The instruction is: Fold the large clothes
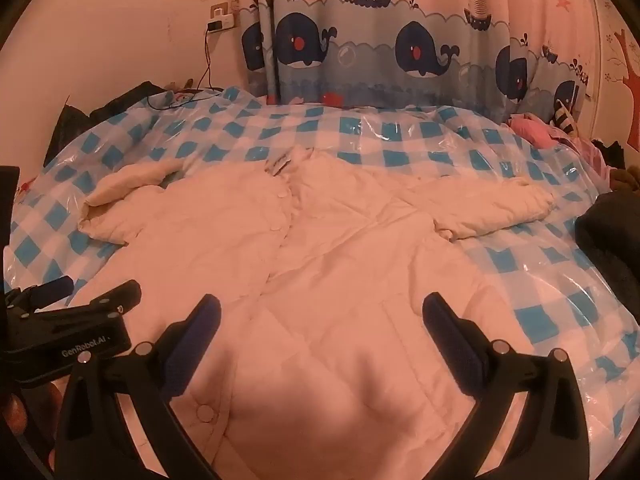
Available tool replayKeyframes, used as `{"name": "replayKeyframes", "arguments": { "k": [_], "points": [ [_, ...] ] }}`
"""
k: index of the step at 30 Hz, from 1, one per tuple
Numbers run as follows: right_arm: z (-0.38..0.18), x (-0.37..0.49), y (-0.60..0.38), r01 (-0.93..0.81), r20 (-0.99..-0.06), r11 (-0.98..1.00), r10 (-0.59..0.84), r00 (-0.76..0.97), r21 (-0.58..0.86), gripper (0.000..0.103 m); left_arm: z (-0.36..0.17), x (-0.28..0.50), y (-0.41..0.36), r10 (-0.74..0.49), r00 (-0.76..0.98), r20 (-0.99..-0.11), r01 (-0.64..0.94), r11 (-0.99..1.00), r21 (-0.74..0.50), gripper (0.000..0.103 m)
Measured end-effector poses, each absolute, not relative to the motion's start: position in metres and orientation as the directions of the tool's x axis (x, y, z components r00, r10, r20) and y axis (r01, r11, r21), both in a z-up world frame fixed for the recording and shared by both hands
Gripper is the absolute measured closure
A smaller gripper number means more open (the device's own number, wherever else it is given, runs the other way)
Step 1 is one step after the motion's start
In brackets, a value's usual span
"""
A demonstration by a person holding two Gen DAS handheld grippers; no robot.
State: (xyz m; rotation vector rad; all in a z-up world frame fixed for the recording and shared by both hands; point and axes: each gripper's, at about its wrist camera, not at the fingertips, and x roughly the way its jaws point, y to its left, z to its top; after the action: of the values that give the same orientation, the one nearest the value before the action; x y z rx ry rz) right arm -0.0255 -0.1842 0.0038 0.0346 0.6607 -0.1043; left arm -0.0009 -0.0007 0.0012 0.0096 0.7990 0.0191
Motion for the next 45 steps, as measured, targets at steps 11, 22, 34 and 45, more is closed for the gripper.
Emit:
{"name": "replayKeyframes", "arguments": {
  "k": [11, 22, 34, 45],
  "points": [
    [-0.004, -0.028, -0.189, 0.097, -0.621, 0.995, -0.055, 0.782, 0.034, 0.006, -0.004, 0.000, -0.001, -0.020, 0.682, -0.731, 0.007, 1.000, -0.021, 0.008],
    [-0.002, -0.023, -0.192, 0.111, -0.643, 0.994, -0.079, 0.762, 0.010, 0.006, 0.000, -0.001, -0.008, -0.035, 0.685, -0.728, 0.030, 0.999, -0.020, 0.008],
    [0.000, -0.024, -0.194, 0.106, -0.651, 0.994, -0.065, 0.756, 0.023, 0.006, -0.004, 0.001, -0.004, -0.045, 0.673, -0.739, 0.014, 0.999, -0.049, 0.008],
    [-0.002, -0.021, -0.195, 0.098, -0.663, 0.994, -0.042, 0.747, 0.047, 0.006, -0.004, 0.001, -0.004, -0.041, 0.674, -0.738, 0.009, 0.999, -0.048, 0.008]
  ]
}}
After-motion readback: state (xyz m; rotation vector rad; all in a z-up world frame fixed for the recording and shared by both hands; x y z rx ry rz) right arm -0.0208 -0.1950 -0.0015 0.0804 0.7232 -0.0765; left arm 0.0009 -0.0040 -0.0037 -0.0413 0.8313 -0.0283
